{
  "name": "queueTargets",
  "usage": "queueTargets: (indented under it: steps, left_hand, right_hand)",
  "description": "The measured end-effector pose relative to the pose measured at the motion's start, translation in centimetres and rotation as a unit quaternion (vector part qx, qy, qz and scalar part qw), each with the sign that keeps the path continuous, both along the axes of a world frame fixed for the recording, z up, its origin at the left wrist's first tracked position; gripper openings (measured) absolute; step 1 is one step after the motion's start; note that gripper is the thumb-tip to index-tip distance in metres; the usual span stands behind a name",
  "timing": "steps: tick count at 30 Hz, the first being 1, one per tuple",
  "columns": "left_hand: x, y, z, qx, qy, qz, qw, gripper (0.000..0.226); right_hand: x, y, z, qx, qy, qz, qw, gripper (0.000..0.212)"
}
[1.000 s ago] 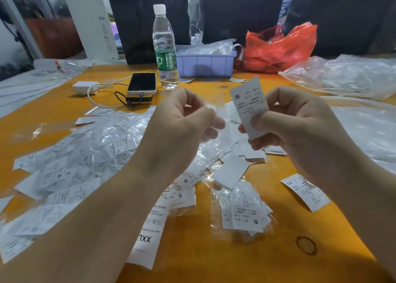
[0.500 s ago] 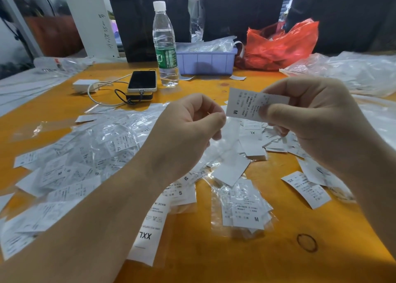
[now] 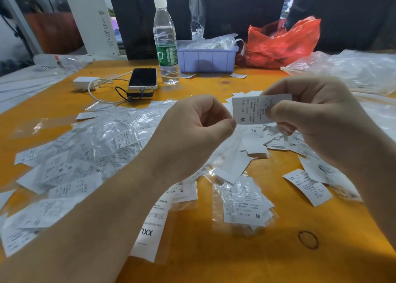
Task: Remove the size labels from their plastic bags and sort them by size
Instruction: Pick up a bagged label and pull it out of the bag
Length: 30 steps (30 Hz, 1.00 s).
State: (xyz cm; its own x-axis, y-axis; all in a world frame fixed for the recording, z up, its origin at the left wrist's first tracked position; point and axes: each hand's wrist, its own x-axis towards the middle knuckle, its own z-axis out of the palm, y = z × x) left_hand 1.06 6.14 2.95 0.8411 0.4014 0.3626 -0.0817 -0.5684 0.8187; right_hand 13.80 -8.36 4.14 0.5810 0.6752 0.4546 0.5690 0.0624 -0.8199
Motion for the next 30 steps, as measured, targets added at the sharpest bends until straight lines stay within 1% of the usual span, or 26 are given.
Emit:
queueTargets:
  steps: [4, 9, 10, 12, 14, 18, 21, 26, 28, 30]
  left_hand:
    - [0.01, 0.07, -0.03, 0.000, -0.006, -0.002, 1.000, 0.011]
    - [0.05, 0.04, 0.02, 0.000, -0.006, -0.013, 1.000, 0.013]
    - [0.05, 0.02, 0.04, 0.003, -0.004, -0.015, 1.000, 0.014]
    - [0.07, -0.03, 0.04, 0.007, -0.001, -0.018, 1.000, 0.015]
    - [0.07, -0.03, 0.00, 0.013, 0.000, -0.018, 1.000, 0.016]
    - [0.07, 0.08, 0.01, 0.015, -0.001, -0.013, 1.000, 0.017]
    - [0.09, 0.10, -0.06, 0.014, 0.004, -0.015, 1.000, 0.015]
    - [0.10, 0.07, -0.11, 0.023, 0.008, -0.018, 1.000, 0.016]
    - [0.09, 0.15, -0.08, 0.024, 0.004, -0.013, 1.000, 0.016]
    - [0.10, 0.21, -0.11, 0.019, -0.002, -0.005, 1.000, 0.016]
  right_hand:
    - [0.16, -0.14, 0.05, -0.030, 0.009, 0.029, 0.999, 0.020]
    - [0.28, -0.10, 0.09, -0.057, 0.014, 0.015, 0.998, 0.019]
    - [0.33, -0.07, 0.09, -0.066, 0.014, 0.014, 0.998, 0.020]
    - [0.52, 0.01, 0.00, -0.081, 0.019, 0.006, 0.997, 0.032]
    - [0.66, 0.06, -0.07, -0.094, 0.022, -0.001, 0.995, 0.035]
    - [0.78, 0.17, -0.27, -0.110, 0.025, 0.002, 0.994, 0.032]
    - [0.69, 0.16, -0.26, -0.118, 0.023, 0.019, 0.993, 0.021]
    - [0.66, 0.22, -0.26, -0.115, 0.032, 0.029, 0.992, 0.022]
    - [0.79, 0.21, -0.23, -0.103, 0.041, 0.010, 0.994, 0.032]
    - [0.94, 0.25, -0.23, -0.072, 0.053, -0.014, 0.996, 0.035]
